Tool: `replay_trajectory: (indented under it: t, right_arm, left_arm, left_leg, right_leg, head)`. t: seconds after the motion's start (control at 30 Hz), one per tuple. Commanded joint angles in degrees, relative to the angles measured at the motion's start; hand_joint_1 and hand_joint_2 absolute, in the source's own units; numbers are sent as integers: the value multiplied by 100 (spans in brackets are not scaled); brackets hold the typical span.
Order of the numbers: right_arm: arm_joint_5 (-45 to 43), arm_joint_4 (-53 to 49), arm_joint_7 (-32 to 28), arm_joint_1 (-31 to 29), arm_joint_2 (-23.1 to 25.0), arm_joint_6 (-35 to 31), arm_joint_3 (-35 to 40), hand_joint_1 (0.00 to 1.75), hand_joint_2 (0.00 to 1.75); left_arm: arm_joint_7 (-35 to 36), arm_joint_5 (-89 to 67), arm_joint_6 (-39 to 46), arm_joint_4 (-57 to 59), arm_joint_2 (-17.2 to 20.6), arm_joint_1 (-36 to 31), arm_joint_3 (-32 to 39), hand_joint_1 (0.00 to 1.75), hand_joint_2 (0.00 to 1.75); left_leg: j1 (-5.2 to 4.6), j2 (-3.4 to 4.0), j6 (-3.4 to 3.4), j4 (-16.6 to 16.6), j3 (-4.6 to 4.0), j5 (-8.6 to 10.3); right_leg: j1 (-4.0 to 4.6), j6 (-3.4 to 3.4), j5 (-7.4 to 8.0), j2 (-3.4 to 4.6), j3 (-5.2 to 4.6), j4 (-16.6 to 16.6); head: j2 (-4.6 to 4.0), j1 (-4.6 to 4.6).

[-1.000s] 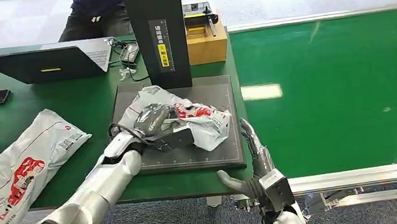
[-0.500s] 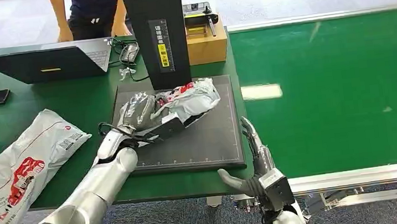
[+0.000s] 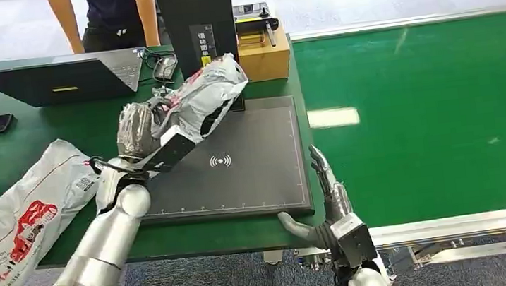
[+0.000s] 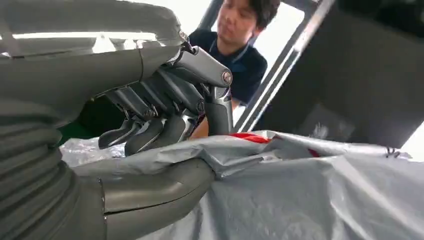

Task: Moved the parcel from conveyor to table for the left to box.

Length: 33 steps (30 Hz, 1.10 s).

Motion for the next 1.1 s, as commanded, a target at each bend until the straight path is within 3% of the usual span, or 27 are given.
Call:
replay_trajectory:
  t: [0.03, 0.4, 0.53, 1.1]
  right_arm:
    - [-59, -75, 27, 31, -162, -117, 94, 0, 175]
    - [-69, -88, 4, 135, -98, -102, 72, 0, 175]
    - [-67, -72, 4, 151, -61, -154, 41, 0, 175]
    - [-169, 47, -140, 268, -77, -307, 53, 0, 175]
  left_arm:
    - [-49, 387, 171, -856, 435, 199, 518, 175, 175]
    - [-115, 936, 263, -840, 686, 355, 1084, 175, 175]
    - [-156, 967, 516, -136, 708, -53, 1333, 175, 175]
    - [105, 882, 933, 838, 1046, -596, 2407, 175, 175]
  left_leg:
    - [6, 7, -13, -3, 15, -7]
    - [4, 4, -12, -5, 15, -6]
    - [6, -1, -9, 0, 7, -3]
    - [7, -3, -13, -2, 15, -5]
  right_leg:
    - [2, 11, -3, 13, 13, -6]
    - [1, 9, -4, 9, 14, -6]
    - [4, 6, -2, 3, 7, -3]
    - [5, 9, -4, 3, 16, -5]
  head:
    - [0, 2]
    - [0, 0]
    - [0, -2]
    - [0, 0]
